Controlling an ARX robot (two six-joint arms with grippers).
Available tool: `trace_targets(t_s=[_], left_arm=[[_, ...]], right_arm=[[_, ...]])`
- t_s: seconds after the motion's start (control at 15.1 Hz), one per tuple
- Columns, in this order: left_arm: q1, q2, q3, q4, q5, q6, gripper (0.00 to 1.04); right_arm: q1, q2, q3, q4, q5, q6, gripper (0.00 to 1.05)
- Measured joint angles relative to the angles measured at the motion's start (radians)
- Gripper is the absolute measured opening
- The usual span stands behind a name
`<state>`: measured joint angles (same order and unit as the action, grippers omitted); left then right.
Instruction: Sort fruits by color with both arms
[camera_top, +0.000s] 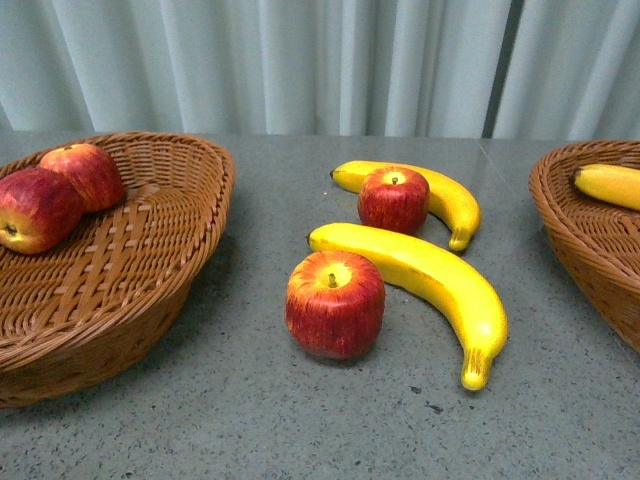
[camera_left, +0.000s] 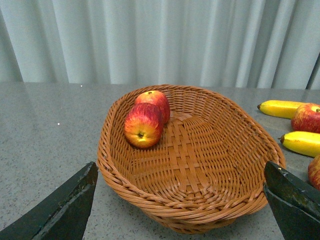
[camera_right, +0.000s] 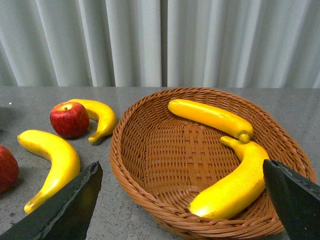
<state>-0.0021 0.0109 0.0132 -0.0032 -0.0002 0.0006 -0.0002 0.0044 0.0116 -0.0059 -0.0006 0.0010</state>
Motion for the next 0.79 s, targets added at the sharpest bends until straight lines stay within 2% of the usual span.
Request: trace_targets(t_s=[0.79], left_arm=[[0.000, 0.000, 0.000, 0.000, 0.000, 0.000, 0.98]], right_arm=[[0.000, 0.000, 0.000, 0.000, 0.000, 0.000, 0.98]])
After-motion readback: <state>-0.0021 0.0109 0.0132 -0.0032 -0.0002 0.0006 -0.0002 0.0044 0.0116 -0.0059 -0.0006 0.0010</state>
